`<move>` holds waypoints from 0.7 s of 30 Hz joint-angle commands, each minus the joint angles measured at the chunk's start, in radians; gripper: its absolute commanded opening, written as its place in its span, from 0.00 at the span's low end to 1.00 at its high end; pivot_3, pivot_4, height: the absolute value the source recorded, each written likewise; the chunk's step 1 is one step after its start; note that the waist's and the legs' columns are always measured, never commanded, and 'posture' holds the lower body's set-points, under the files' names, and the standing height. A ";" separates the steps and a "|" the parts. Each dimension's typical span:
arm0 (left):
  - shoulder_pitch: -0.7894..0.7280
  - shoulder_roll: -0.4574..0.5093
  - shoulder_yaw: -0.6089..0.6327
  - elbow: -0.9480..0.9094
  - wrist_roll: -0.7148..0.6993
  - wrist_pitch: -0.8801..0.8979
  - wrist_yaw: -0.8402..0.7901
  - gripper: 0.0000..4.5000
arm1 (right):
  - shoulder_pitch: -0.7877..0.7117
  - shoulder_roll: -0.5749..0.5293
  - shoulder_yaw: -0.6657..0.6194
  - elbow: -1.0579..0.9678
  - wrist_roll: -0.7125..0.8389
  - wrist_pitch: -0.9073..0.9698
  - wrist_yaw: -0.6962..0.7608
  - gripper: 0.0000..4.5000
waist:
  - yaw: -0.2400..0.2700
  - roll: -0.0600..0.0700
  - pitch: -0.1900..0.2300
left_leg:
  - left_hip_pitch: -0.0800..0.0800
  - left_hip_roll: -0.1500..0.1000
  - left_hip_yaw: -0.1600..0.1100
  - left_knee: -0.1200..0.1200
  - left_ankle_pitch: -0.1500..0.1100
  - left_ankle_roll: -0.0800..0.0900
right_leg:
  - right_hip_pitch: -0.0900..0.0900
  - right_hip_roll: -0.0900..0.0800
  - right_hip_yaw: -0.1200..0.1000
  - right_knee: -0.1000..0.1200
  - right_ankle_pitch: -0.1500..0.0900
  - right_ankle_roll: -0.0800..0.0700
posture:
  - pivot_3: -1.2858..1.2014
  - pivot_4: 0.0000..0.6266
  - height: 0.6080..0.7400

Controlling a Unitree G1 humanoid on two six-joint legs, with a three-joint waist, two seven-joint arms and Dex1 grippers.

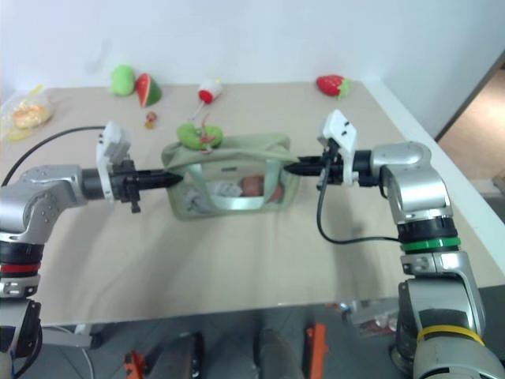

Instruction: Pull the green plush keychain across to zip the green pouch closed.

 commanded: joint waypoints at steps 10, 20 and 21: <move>0.028 -0.005 0.019 -0.063 -0.010 -0.009 0.022 0.00 | 0.006 -0.014 -0.063 -0.070 0.085 0.030 0.022 0.54 | 0.001 0.000 0.000 | 0.000 0.000 0.000 0.000 0.000 0.000 | 0.000 0.000 0.000 0.000 0.000 0.000 | 0.52 0.24 1.00; 0.035 0.000 0.019 -0.065 -0.010 -0.014 0.020 0.00 | -0.104 -0.034 -0.222 0.001 0.184 0.032 -0.045 0.91 | 0.001 0.000 0.000 | 0.000 0.000 0.000 0.000 0.000 0.000 | 0.000 0.000 0.000 0.000 0.000 0.000 | 0.52 0.24 1.00; 0.035 0.000 0.019 -0.065 -0.010 -0.015 0.020 0.00 | -0.123 -0.034 -0.226 0.026 0.174 0.017 -0.059 0.91 | 0.001 0.000 0.000 | 0.000 0.000 0.000 0.000 0.000 0.000 | 0.000 0.000 0.000 0.000 0.000 0.000 | 0.52 0.24 1.00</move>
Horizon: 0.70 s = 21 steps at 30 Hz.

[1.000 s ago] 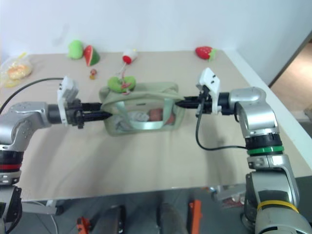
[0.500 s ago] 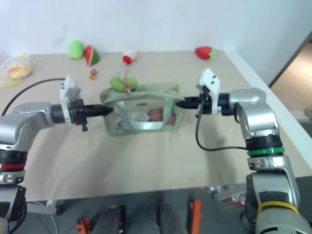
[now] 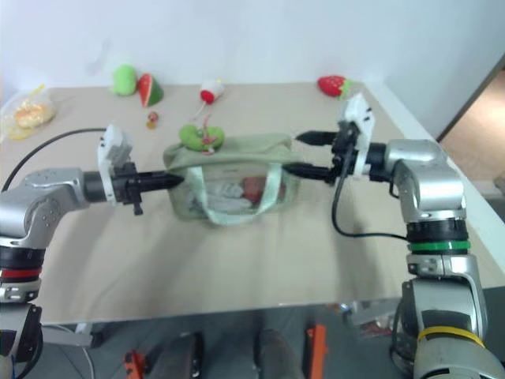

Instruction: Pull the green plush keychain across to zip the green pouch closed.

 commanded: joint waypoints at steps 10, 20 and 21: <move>0.009 0.002 0.016 -0.034 -0.009 -0.007 -0.004 0.00 | -0.130 0.063 0.123 -0.011 -0.167 -0.259 -0.064 0.91 | -0.001 0.000 0.000 | 0.000 0.000 0.000 -0.001 0.000 0.000 | 0.000 0.000 0.000 0.000 0.000 0.000 | 0.52 0.24 1.00; 0.018 -0.004 0.024 -0.056 -0.019 0.001 0.012 0.00 | -0.267 0.100 0.299 0.124 -0.425 -0.604 -0.110 0.91 | 0.000 0.000 0.000 | 0.000 0.000 0.000 -0.001 0.000 0.000 | -0.001 0.000 0.000 0.000 0.000 0.000 | 0.52 0.24 1.00; 0.022 -0.004 0.026 -0.060 -0.020 0.002 0.013 0.00 | -0.276 0.105 0.302 0.136 -0.427 -0.620 -0.105 0.91 | 0.000 0.000 0.000 | 0.000 0.000 0.000 -0.001 0.000 0.000 | -0.001 0.000 0.000 0.000 0.000 0.000 | 0.52 0.24 1.00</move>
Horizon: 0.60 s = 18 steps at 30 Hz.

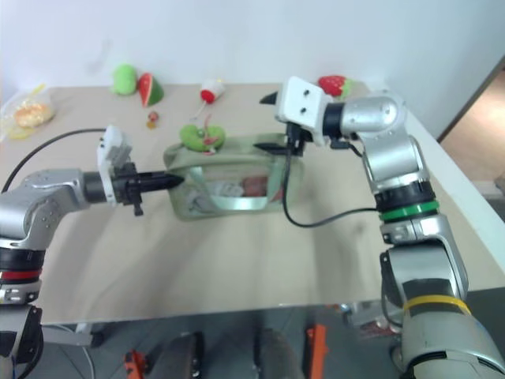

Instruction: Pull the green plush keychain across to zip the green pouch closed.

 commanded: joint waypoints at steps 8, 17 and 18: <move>0.019 0.004 0.024 -0.051 -0.024 0.007 0.021 0.00 | -0.094 0.061 0.017 0.066 0.003 -0.129 0.088 0.91 | 0.000 0.000 0.000 | 0.000 0.000 0.000 0.000 0.000 0.000 | 0.000 0.000 0.000 0.000 0.000 0.000 | 0.52 0.24 1.00; 0.023 -0.004 0.024 -0.054 -0.025 0.009 0.029 0.00 | -0.107 0.148 0.035 0.074 -0.007 -0.140 0.114 0.91 | 0.000 0.000 0.000 | 0.000 0.000 0.000 0.000 0.000 0.000 | 0.000 0.000 0.000 0.000 0.000 0.000 | 0.52 0.24 1.00; 0.024 -0.005 0.025 -0.055 -0.026 0.009 0.030 0.00 | -0.107 0.158 0.038 0.076 -0.006 -0.140 0.114 0.91 | 0.000 0.000 0.000 | 0.000 0.000 0.000 0.000 0.000 0.000 | 0.000 0.000 0.000 0.000 0.000 0.000 | 0.52 0.24 1.00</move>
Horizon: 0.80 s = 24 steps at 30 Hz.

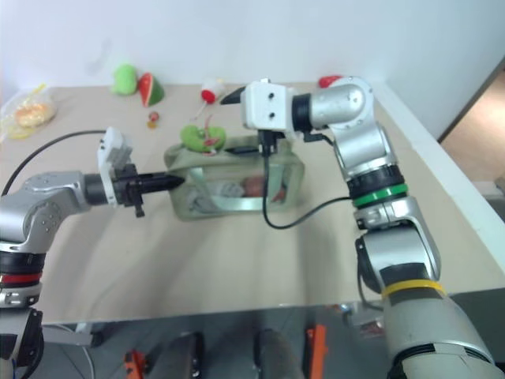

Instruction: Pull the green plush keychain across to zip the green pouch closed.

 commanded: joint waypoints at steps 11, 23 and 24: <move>0.020 -0.002 0.025 -0.047 -0.026 0.005 0.024 0.00 | -0.042 0.084 0.004 0.045 0.006 -0.019 0.004 0.67 | 0.000 0.000 0.000 | 0.000 0.000 0.000 0.000 0.000 0.000 | 0.000 0.000 0.000 0.000 0.000 0.000 | 0.52 0.24 1.00; 0.014 -0.004 0.021 -0.034 -0.028 -0.003 0.027 0.00 | -0.030 0.073 -0.006 0.040 0.012 -0.015 0.024 0.01 | 0.000 0.000 0.000 | 0.000 0.000 0.000 0.000 0.000 0.000 | 0.000 0.000 0.000 0.000 0.000 0.000 | 0.52 0.24 1.00; 0.011 -0.005 0.020 -0.032 -0.027 -0.003 0.027 0.00 | -0.029 0.071 -0.008 0.038 0.014 -0.014 0.025 0.01 | 0.000 0.000 0.000 | 0.000 0.000 0.000 0.000 0.000 0.000 | 0.000 0.000 0.000 0.000 0.000 0.000 | 0.52 0.24 1.00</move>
